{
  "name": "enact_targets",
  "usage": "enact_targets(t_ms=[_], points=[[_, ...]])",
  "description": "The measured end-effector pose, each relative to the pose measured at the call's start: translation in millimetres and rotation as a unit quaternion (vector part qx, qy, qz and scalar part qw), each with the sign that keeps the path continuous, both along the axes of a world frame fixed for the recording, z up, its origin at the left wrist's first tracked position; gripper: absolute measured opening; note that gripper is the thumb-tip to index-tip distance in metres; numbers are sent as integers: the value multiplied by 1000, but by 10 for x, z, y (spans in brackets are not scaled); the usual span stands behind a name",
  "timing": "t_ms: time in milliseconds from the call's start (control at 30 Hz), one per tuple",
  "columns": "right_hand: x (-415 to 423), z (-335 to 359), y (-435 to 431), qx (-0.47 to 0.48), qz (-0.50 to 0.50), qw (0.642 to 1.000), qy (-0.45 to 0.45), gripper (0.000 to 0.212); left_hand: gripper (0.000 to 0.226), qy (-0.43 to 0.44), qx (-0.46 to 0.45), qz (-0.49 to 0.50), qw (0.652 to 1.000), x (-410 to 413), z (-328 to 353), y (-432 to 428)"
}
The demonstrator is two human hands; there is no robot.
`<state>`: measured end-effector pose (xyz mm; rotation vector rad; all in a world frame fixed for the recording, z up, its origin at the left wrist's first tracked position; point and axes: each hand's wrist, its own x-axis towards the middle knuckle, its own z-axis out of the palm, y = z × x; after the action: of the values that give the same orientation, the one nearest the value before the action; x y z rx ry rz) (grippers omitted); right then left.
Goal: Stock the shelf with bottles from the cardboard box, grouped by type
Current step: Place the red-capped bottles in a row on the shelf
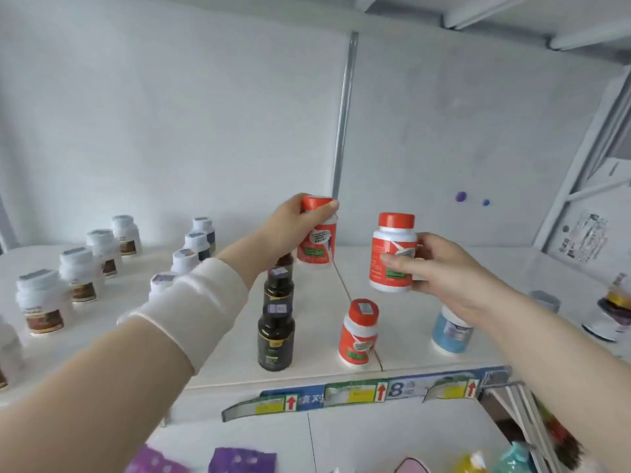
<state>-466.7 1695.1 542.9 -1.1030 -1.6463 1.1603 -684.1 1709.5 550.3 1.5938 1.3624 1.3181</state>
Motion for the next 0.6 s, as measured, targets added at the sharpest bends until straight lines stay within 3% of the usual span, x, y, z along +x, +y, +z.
enact_targets(t_ms=[267, 400, 600], points=[[-387, -280, 1370, -22, 31, 992, -118, 39, 32, 145, -46, 26, 988, -160, -228, 1572], [-586, -500, 1798, -27, 53, 980, -188, 52, 41, 256, -81, 22, 963, -209, -359, 2073], [-825, -680, 2146, -17, 60, 970, -236, 61, 45, 354, -113, 25, 928, -252, -437, 2458]])
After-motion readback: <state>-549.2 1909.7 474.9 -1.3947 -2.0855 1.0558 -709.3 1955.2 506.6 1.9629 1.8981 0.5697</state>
